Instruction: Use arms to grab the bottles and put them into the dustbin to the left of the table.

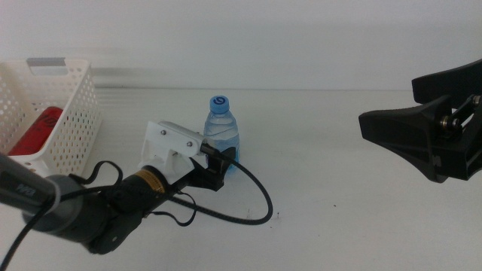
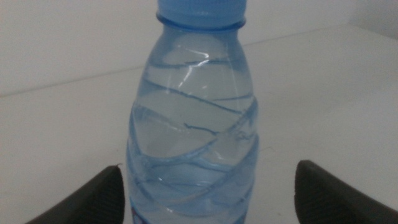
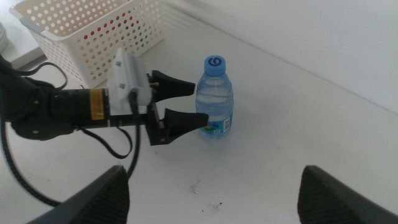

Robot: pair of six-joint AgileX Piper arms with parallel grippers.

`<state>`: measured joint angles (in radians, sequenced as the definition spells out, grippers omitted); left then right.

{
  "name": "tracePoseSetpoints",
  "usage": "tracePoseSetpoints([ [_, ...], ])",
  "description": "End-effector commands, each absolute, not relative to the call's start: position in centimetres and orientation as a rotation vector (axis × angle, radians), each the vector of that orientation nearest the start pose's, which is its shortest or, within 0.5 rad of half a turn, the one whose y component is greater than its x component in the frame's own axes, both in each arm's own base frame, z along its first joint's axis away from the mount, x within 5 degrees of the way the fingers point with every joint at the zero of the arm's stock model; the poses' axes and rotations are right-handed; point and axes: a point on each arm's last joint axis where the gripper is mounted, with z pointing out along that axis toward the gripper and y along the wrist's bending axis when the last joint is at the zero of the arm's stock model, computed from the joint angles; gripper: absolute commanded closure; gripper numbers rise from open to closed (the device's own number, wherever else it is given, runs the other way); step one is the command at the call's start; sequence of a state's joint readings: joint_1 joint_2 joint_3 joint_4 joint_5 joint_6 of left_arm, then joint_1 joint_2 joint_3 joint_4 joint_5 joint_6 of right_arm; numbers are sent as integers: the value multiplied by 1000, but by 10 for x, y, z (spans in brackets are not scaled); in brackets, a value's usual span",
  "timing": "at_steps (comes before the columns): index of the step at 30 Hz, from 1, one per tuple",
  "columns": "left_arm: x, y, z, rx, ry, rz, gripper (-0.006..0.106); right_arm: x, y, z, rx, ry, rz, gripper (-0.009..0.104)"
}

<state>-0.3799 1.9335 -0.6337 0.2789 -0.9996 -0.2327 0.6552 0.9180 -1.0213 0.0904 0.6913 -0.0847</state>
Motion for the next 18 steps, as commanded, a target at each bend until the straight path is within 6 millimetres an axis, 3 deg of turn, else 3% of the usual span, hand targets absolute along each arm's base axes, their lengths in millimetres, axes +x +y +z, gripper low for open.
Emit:
tracePoseSetpoints([
  [1,306,-145,124,439,1777,-542,7,140,112,400,-713,1951,444,4],
  [18,347,-162,105,432,1761,-563,7,140,112,400,-713,1951,444,4],
])
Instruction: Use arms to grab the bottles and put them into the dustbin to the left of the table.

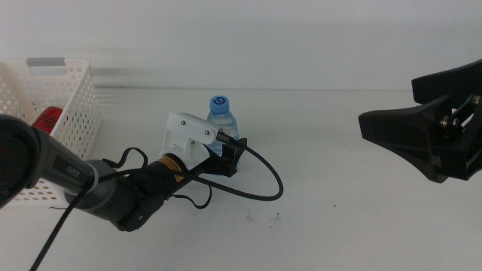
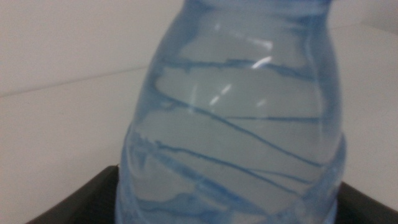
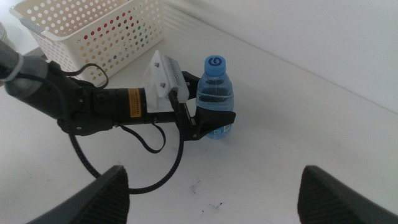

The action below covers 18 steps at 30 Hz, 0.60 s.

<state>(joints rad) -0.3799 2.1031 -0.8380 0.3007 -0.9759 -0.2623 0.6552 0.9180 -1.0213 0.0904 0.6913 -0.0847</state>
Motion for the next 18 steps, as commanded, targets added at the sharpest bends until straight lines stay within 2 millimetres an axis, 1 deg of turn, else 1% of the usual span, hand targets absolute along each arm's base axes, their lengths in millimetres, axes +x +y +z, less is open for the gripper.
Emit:
tracePoseSetpoints([
  [1,347,-162,104,433,1765,-563,7,140,112,400,-713,1951,444,4],
  [5,346,-163,104,436,1756,-567,9,140,112,400,-713,1951,444,4],
  [9,346,-164,105,397,1773,-622,28,140,112,400,-713,1951,444,4],
  [14,344,-165,108,405,1783,-644,63,140,112,400,-713,1951,444,4],
  [16,343,-166,113,420,1803,-652,75,140,112,400,-713,1951,444,4],
  [18,341,-166,125,449,1825,-639,82,140,112,400,-713,1951,444,4],
])
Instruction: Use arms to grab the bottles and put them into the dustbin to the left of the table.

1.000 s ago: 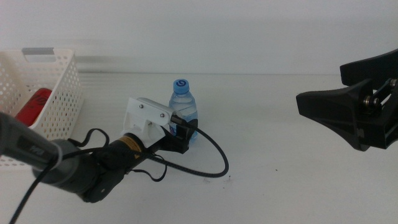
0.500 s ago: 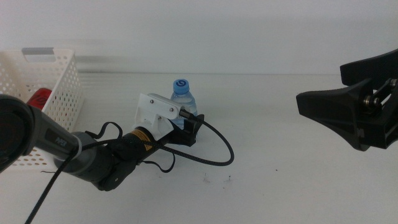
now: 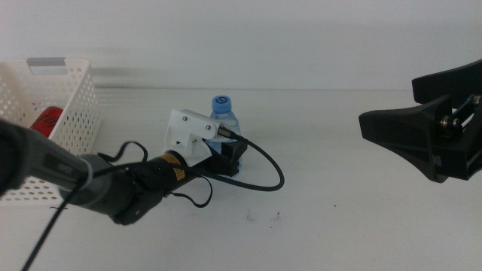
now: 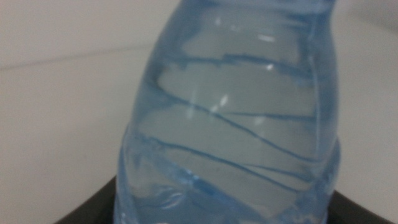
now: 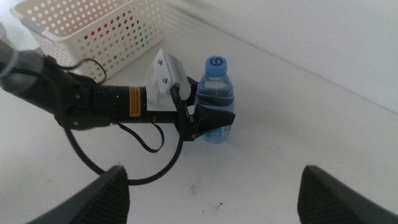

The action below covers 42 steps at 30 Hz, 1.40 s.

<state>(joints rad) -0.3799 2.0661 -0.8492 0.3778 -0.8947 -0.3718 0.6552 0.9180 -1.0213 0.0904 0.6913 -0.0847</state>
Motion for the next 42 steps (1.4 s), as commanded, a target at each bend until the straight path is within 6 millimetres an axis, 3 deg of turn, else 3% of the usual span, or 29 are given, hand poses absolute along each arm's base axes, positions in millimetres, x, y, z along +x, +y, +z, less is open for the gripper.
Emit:
tracePoseSetpoints([
  [1,340,-165,133,470,1832,-620,83,140,112,400,-713,1951,444,4],
  [11,314,-142,233,443,1893,-444,82,140,112,400,-713,1951,444,4],
  [17,300,-119,287,313,1976,-290,82,140,112,400,-713,1951,444,4],
  [23,305,-87,327,246,2056,-52,83,140,112,400,-713,1951,444,4],
  [33,323,-40,383,327,2182,42,83,140,112,400,-713,1951,444,4],
  [38,339,-12,394,311,2253,54,83,140,112,400,-713,1951,444,4],
  [42,352,14,391,263,2328,55,83,140,112,400,-713,1951,444,4],
])
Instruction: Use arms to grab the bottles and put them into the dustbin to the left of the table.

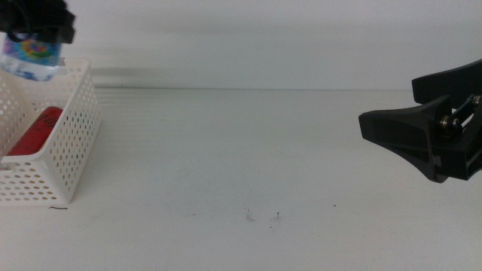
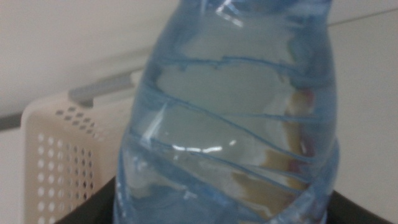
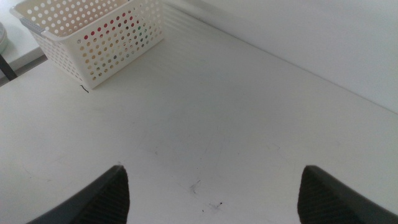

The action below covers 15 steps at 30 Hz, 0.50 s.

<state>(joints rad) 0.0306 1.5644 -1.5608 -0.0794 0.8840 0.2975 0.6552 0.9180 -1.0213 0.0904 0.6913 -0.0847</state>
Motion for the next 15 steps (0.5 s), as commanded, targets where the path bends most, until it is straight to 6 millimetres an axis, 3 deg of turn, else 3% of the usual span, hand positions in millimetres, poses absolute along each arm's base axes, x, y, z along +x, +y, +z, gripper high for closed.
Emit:
tracePoseSetpoints([
  [1,355,19,389,259,2345,50,83,140,112,400,-713,1951,444,4],
  [9,371,73,362,138,2444,4,83,140,112,400,-713,1951,444,4],
  [15,381,101,336,41,2502,-19,83,140,112,400,-713,1951,444,4],
])
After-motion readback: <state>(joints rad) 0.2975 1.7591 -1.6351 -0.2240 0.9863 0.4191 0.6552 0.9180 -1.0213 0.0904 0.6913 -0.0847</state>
